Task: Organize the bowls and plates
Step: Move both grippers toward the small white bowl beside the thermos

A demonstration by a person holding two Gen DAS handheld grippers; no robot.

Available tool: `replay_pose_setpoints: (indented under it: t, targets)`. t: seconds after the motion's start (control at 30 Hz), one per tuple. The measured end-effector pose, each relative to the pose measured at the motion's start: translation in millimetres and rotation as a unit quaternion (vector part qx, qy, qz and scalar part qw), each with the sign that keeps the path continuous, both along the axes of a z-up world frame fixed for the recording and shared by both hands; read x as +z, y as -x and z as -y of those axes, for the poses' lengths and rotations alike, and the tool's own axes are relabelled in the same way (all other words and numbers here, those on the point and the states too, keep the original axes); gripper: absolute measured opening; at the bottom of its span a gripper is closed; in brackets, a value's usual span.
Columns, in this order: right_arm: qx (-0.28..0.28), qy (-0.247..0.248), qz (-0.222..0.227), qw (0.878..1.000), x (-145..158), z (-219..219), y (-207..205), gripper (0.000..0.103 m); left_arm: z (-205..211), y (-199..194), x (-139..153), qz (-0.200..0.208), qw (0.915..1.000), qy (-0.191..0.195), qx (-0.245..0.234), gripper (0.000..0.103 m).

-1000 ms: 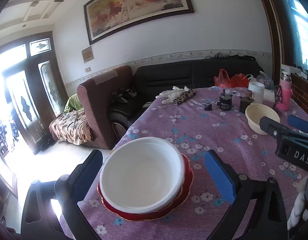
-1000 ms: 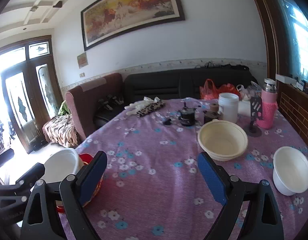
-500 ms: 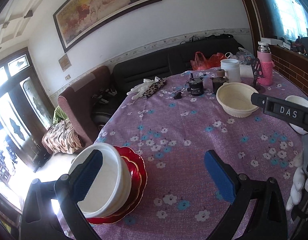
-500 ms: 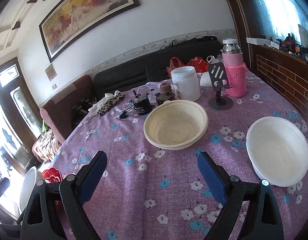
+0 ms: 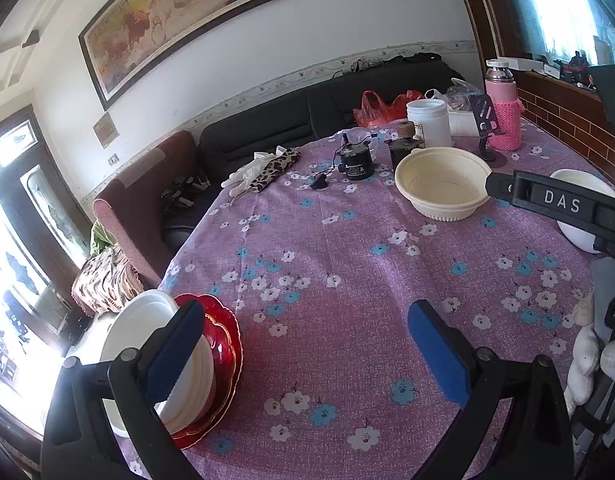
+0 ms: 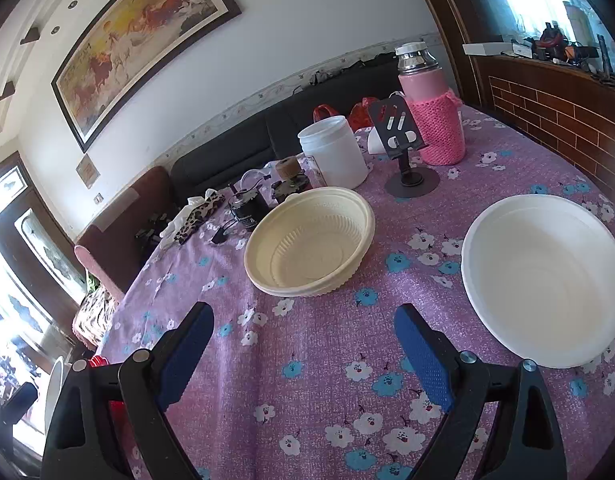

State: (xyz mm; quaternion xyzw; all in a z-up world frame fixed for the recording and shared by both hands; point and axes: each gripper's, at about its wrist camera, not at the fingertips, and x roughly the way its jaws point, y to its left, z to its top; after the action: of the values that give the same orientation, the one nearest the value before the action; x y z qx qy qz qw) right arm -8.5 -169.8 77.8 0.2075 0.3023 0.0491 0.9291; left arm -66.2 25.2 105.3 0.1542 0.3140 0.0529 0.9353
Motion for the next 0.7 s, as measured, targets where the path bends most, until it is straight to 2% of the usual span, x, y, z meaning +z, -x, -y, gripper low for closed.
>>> replay_pose_setpoints:
  t: [0.2, 0.33, 0.53, 0.7]
  targets:
    - [0.001, 0.002, -0.007, 1.0, -4, 1, -3, 0.094, 2, -4, -4, -0.005, 1.0, 0.004, -0.005, 0.101]
    - [0.002, 0.003, -0.011, 1.0, -7, 2, -6, 0.094, 3, -9, -5, -0.015, 0.9996, 0.021, -0.013, 0.101]
    - [-0.024, -0.009, 0.007, 1.0, 3, 21, 1, 0.094, -2, -21, 6, -0.044, 0.9922, 0.11, -0.039, 0.101]
    - [-0.069, -0.038, 0.043, 0.996, 29, 61, 22, 0.094, -7, -19, 13, -0.046, 0.9881, 0.138, -0.049, 0.101]
